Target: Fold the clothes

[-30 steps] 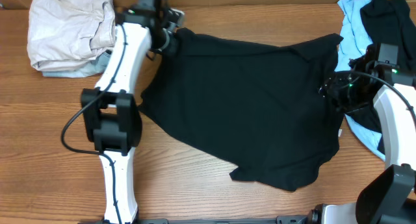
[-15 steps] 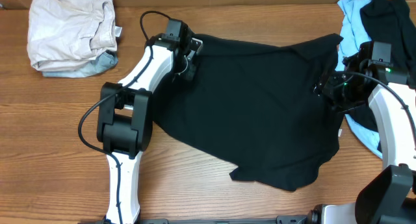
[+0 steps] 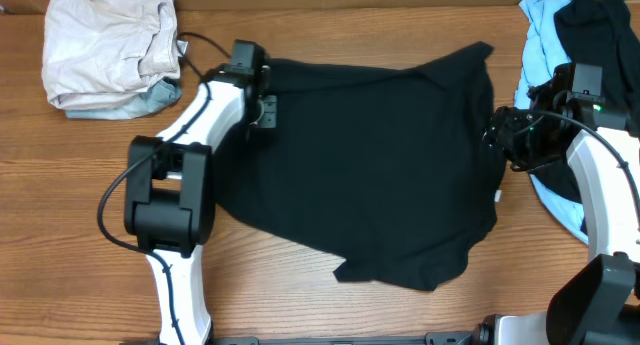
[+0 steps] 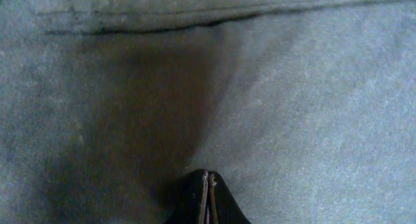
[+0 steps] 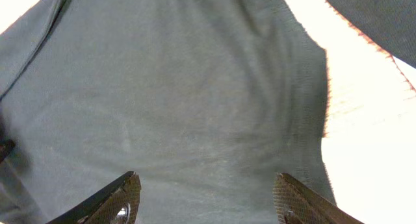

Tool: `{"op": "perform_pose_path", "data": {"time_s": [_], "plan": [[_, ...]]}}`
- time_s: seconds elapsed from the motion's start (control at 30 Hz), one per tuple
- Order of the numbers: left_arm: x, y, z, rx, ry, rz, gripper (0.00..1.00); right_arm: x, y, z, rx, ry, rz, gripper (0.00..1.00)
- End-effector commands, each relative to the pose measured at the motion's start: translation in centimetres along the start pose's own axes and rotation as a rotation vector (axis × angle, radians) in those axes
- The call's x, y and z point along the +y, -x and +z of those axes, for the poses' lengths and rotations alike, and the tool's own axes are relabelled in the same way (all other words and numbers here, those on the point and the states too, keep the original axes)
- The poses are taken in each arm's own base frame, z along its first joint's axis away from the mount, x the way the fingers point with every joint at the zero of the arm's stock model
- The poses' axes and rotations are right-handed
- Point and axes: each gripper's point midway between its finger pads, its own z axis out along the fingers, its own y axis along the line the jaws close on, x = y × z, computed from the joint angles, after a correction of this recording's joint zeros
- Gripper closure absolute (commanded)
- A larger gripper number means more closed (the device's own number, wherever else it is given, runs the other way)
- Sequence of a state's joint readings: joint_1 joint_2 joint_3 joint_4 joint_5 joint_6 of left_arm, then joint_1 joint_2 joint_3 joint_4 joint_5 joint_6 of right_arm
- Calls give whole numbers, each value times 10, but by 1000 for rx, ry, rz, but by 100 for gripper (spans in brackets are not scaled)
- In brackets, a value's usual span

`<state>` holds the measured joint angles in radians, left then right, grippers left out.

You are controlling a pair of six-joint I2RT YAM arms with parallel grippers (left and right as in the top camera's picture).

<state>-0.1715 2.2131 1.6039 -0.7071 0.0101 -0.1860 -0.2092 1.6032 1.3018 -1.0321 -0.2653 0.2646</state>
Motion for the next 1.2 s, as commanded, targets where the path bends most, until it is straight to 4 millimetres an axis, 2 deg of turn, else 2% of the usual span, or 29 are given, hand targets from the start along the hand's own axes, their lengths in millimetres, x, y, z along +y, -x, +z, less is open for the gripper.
{"op": "perform_pose_path", "data": {"time_s": [0.0, 0.17, 0.2, 0.27, 0.3, 0.33, 0.37, 0.43, 0.5, 0.57, 0.73, 0.83, 0.9, 1.0, 1.17], "plan": [[48, -101, 54, 337, 123, -123, 96, 8, 10, -9, -45, 22, -21, 31], [48, -110, 49, 384, 127, -120, 96, 10, 14, -9, -63, 29, -27, 31], [47, -109, 47, 385, 119, -115, 96, 10, 15, -10, -66, 30, -28, 30], [40, -93, 34, 382, 87, -84, 93, 11, 17, -10, -76, 33, -31, 30], [39, -80, 24, 369, 83, -73, 79, 12, 19, -10, -83, 36, -33, 30], [35, -56, 10, 327, 72, -53, 52, 13, 21, -10, -90, 38, -35, 30], [33, -42, 3, 296, 66, -40, 37, 13, 22, -10, -93, 39, -36, 30], [28, -13, -10, 217, 49, 4, 14, 13, 23, -10, -99, 42, -38, 29], [24, 19, -19, 111, 37, 38, 7, 14, 25, -10, -106, 44, -40, 28], [23, 36, -20, 46, 30, 38, 6, 14, 25, -11, -108, 45, -41, 28], [31, 41, -17, 17, 76, -71, 6, 15, 28, -11, -117, 48, -44, 27], [34, 44, -14, -4, 88, -128, 11, 16, 31, -11, -131, 53, -48, 27], [33, 48, -14, -23, 85, -149, 20, 17, 32, -11, -134, 54, -49, 27], [36, 55, -14, -54, 102, -193, 26, 17, 32, -11, -134, 53, -50, 27], [42, 46, -15, -25, 137, -183, 28, 17, 32, -11, -137, 54, -50, 27]]}}
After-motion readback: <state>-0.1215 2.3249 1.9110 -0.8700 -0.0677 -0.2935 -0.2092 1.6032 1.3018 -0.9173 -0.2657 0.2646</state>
